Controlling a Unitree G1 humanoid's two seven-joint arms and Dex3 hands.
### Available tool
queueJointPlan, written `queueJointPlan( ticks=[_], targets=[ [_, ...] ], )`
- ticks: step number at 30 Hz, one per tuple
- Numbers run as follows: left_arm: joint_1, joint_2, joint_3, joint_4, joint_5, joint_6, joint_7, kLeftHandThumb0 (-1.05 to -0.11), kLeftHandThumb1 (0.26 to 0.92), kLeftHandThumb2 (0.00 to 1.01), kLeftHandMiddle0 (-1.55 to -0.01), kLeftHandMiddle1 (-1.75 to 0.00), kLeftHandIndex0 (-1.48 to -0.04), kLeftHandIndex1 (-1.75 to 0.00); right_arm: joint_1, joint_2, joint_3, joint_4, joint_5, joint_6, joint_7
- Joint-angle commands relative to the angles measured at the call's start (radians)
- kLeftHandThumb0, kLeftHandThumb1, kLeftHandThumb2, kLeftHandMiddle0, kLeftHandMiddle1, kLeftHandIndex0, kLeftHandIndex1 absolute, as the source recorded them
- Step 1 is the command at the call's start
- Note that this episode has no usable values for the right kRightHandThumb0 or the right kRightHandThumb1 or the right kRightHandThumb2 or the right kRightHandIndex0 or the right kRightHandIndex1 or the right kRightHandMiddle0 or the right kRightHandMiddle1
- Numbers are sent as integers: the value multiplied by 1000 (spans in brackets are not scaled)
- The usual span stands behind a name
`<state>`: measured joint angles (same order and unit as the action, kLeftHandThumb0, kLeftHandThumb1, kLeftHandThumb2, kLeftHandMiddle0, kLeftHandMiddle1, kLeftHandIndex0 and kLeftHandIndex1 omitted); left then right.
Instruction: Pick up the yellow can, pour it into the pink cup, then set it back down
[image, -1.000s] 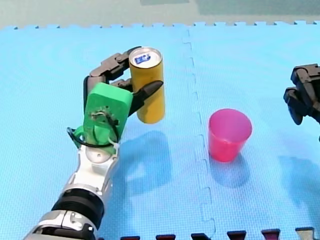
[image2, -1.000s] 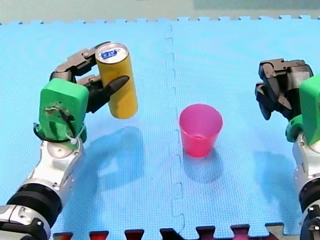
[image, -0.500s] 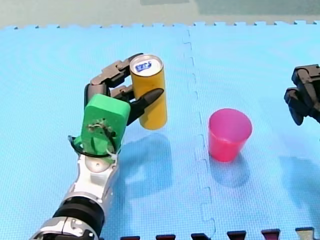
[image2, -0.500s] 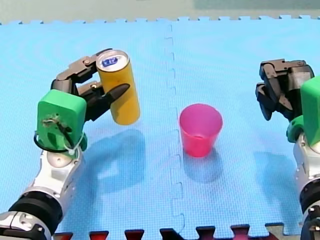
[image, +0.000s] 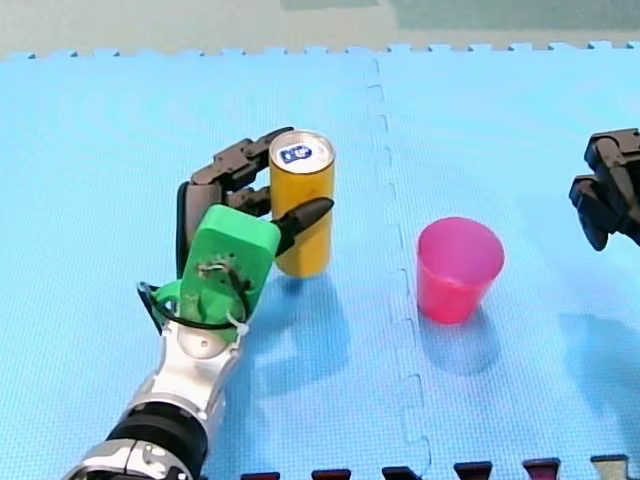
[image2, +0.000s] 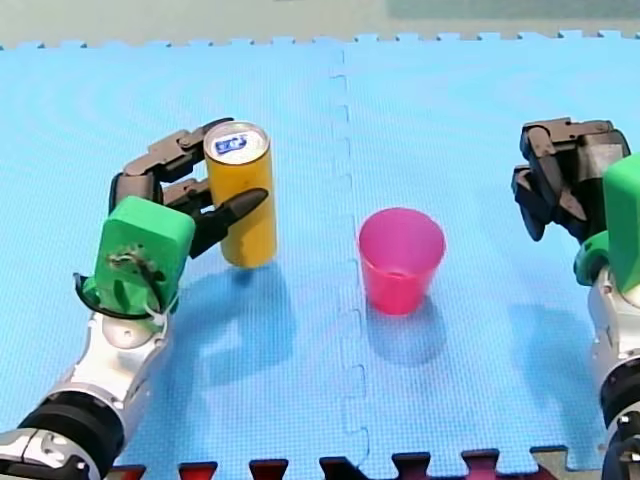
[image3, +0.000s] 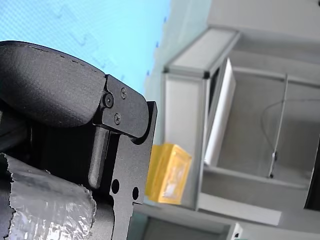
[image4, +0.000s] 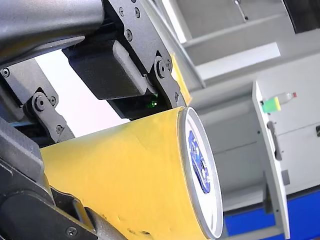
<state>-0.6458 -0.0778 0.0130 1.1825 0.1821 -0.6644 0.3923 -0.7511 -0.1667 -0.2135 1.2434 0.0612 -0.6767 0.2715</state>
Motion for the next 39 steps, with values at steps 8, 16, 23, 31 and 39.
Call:
queueJointPlan(
  ticks=[8, 16, 23, 31, 39],
  targets=[
    [4, 9, -12, 1, 11, 17, 19, -442, 768, 0, -1330, -3, -1190, 0, 4, -11, -4, -4, 5, -9, 8],
    [19, 11, 2, 23, -13, 12, -9, -436, 767, 0, -1338, -6, -1196, -2, 5, -14, -4, -5, 5, -11, 10],
    [29, 0, 16, 32, -32, 7, -26, -431, 766, 0, -1338, -3, -1201, -3, 7, -16, -5, -6, 7, -13, 13],
    [44, -34, 83, 52, -129, -44, -135, -415, 768, 1, -1324, 0, -1194, 0, 6, -20, -7, -7, 9, -11, 14],
    [38, -47, 109, 76, -147, -85, -162, -409, 771, 1, -1314, 0, -1192, 0, 9, -22, -9, -8, 13, -14, 20]
  ],
)
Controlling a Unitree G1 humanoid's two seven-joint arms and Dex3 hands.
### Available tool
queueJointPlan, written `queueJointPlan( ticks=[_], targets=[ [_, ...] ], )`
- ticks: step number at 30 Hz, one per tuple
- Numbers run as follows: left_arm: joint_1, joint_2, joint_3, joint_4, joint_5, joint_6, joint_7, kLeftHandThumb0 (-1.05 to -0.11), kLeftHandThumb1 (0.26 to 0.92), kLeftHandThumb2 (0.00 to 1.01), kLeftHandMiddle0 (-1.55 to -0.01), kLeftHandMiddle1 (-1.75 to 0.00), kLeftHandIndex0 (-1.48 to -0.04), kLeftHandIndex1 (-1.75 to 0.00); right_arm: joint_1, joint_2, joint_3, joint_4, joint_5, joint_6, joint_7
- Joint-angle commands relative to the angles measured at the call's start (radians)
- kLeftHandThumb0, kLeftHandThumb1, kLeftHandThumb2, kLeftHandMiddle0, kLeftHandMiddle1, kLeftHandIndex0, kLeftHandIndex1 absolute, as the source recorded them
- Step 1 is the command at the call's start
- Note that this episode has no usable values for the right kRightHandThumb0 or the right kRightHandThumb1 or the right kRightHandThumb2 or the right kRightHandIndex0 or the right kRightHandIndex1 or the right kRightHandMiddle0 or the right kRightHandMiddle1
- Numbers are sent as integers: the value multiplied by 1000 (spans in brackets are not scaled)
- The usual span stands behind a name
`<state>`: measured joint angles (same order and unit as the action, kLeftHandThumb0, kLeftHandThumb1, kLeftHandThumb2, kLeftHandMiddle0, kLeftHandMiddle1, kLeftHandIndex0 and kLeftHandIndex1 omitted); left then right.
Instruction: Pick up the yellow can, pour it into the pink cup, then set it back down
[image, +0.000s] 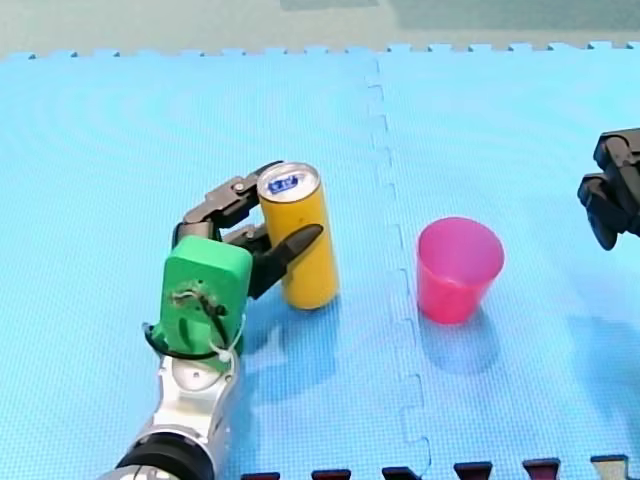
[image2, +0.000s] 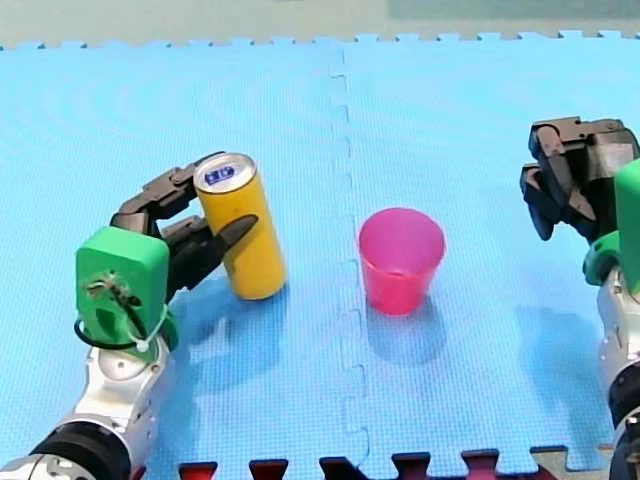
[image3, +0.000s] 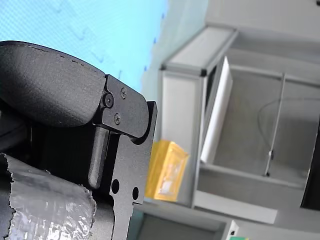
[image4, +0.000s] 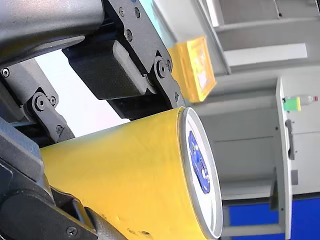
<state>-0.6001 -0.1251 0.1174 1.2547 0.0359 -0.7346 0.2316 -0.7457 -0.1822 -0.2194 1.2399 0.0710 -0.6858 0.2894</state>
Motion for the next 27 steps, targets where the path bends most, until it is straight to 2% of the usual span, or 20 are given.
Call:
queueJointPlan(
  ticks=[1, 5, 14, 18, 24, 27],
  targets=[
    [-8, -1, 6, 7, -1, -18, -1, -408, 771, 1, -1312, 0, -1192, 0, 4, -7, -4, -4, 5, -5, 4],
    [-11, -8, 13, 15, -2, -30, -5, -407, 771, 1, -1309, 0, -1193, -1, 4, -11, -5, -2, 6, -5, 7],
    [-7, -11, 24, 22, 3, -50, -18, -402, 773, 1, -1304, 0, -1192, 0, 5, -13, 3, -3, -4, -11, -9],
    [-3, -3, -4, 24, 52, -61, 34, -398, 775, 1, -1301, 0, -1190, 0, 6, -12, 4, -4, -5, -11, -11],
    [4, 23, -88, 27, 188, -88, 190, -385, 776, 1, -1299, 0, -1186, 0, 7, -13, 5, -5, -6, -10, -13],
    [5, 29, -106, 31, 217, -91, 227, -380, 777, 1, -1297, 0, -1182, 0, 8, -12, 5, -6, -6, -11, -13]
  ],
)
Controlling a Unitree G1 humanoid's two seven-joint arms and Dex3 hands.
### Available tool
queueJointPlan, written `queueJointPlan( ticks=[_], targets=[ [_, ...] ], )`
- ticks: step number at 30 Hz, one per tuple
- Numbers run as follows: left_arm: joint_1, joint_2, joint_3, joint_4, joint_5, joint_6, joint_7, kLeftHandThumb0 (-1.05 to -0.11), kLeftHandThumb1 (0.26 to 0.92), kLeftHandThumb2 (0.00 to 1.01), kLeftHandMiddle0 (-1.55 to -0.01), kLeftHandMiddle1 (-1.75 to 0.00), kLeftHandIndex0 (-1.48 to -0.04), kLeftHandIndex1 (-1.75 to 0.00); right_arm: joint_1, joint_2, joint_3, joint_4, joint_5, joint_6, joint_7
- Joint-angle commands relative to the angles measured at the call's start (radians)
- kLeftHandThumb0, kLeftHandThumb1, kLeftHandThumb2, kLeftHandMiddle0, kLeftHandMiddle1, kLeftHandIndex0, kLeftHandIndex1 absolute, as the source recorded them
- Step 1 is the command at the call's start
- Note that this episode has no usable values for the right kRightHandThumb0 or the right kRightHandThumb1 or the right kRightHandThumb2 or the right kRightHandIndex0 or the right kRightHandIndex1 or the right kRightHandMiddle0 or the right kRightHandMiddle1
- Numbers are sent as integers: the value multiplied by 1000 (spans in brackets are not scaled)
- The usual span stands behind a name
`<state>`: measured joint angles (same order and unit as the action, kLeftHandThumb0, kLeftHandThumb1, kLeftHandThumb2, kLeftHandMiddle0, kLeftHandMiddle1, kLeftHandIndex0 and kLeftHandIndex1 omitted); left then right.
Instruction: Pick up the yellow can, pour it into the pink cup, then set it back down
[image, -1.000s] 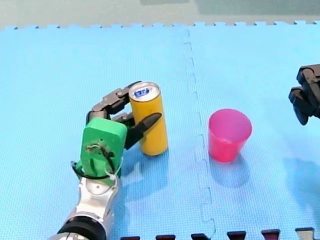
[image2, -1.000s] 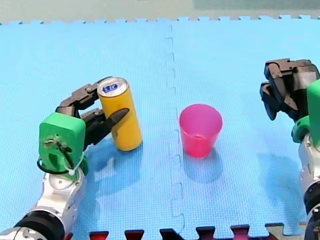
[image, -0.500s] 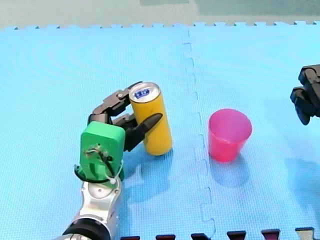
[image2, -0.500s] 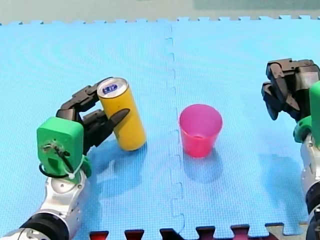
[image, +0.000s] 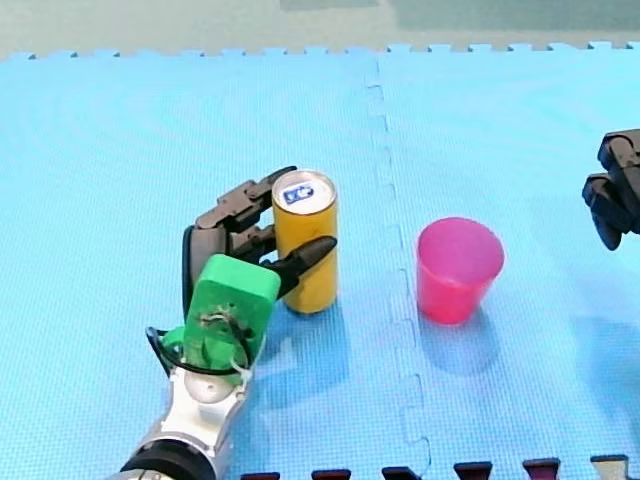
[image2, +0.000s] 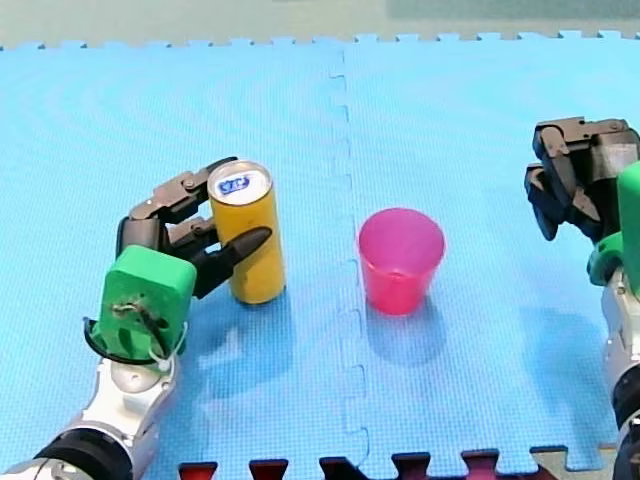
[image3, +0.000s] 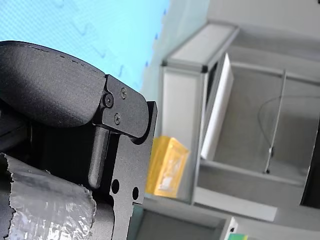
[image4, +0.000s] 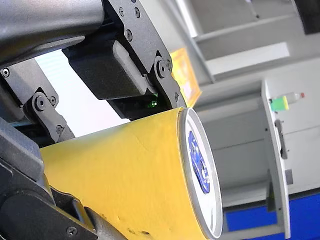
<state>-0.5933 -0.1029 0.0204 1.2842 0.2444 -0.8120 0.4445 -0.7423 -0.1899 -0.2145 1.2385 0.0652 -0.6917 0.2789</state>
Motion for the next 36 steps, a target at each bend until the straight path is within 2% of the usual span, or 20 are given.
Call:
queueJointPlan(
  ticks=[1, 15, 24, 36],
  targets=[
    [-1, 7, -12, 3, 12, -15, 20, -378, 778, 1, -1296, 0, -1181, 0, 6, -5, 0, -5, 0, -6, -3],
    [-3, 27, -67, 11, 71, -9, 118, -361, 784, 1, -1290, 0, -1172, 0, 6, -3, 2, -8, -1, -7, -6],
    [-1, 16, -42, 16, 25, -30, 71, -358, 786, 1, -1287, 0, -1167, 0, 8, -11, -2, -10, 4, -5, 3],
    [27, -27, 61, 23, -111, -68, -85, -359, 788, 0, -1281, 0, -1163, 0, 7, -23, -4, -11, 6, 5, 10]
  ],
)
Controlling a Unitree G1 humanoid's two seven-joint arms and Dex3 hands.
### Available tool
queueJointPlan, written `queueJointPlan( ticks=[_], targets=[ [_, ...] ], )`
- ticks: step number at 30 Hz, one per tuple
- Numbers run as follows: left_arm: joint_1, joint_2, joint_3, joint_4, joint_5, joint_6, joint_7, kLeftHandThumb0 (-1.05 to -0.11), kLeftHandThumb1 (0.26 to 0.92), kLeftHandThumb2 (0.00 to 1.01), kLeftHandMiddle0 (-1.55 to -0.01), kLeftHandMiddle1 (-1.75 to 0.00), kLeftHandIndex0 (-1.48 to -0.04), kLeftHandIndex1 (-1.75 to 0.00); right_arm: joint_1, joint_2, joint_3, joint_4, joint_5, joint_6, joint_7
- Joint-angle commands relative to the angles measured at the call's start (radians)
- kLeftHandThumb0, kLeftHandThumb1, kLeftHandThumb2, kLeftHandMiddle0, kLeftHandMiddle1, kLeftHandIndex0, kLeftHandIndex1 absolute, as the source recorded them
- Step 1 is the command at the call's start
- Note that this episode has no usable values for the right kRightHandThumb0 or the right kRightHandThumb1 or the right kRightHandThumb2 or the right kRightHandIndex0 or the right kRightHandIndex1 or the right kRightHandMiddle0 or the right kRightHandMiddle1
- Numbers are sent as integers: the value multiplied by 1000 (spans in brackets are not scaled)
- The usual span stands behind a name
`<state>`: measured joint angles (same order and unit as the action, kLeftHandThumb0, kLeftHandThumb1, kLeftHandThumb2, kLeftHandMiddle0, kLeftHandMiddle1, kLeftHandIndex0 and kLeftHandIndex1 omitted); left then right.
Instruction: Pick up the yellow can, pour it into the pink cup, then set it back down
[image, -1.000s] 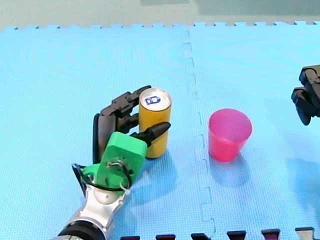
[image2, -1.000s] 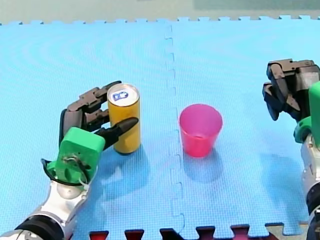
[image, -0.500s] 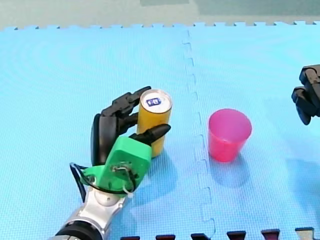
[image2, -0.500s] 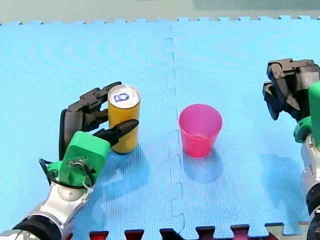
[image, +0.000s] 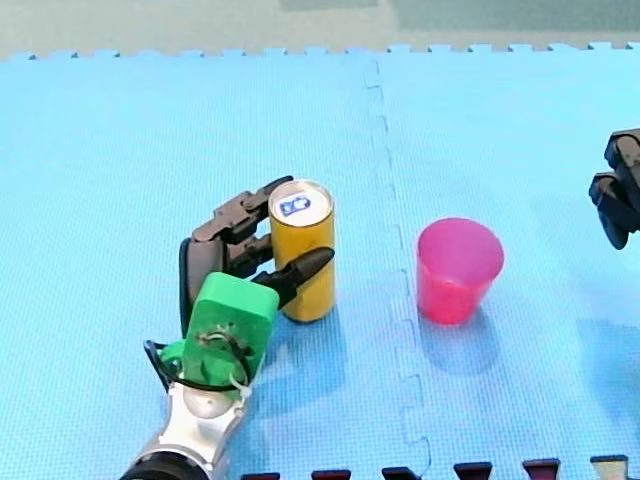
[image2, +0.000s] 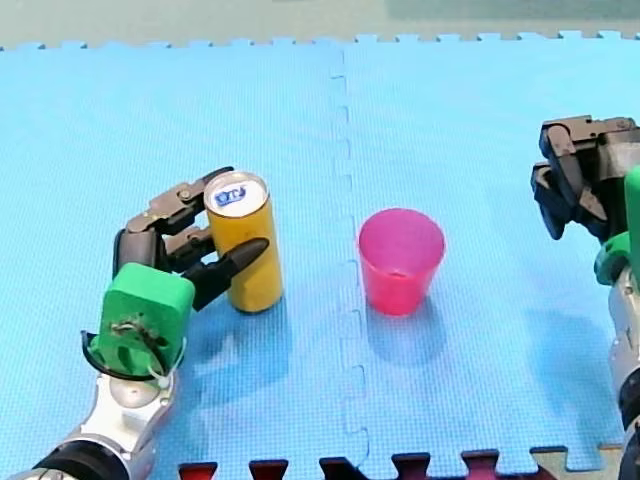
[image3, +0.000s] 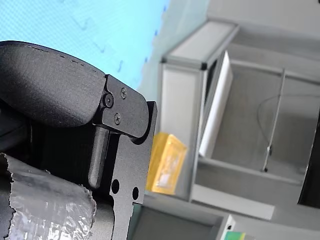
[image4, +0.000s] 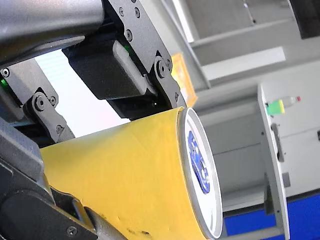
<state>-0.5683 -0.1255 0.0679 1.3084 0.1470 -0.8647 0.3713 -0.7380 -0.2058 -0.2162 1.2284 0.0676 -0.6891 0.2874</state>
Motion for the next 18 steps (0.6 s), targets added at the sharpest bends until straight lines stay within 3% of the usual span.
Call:
queueJointPlan(
  ticks=[1, 9, 18],
  targets=[
    [3, -8, 23, -1, -25, -16, -26, -361, 788, 0, -1281, 0, -1163, 0, 3, -8, -3, -1, 4, 4, 3],
    [1, -27, 94, 1, -108, -19, -142, -369, 787, 0, -1283, -1, -1163, 0, 0, -9, -4, -2, 8, 9, 7],
    [4, -12, 67, 3, -45, -26, -93, -365, 783, 0, -1283, -1, -1164, -1, 2, -7, -2, -7, 7, 8, 5]
  ],
)
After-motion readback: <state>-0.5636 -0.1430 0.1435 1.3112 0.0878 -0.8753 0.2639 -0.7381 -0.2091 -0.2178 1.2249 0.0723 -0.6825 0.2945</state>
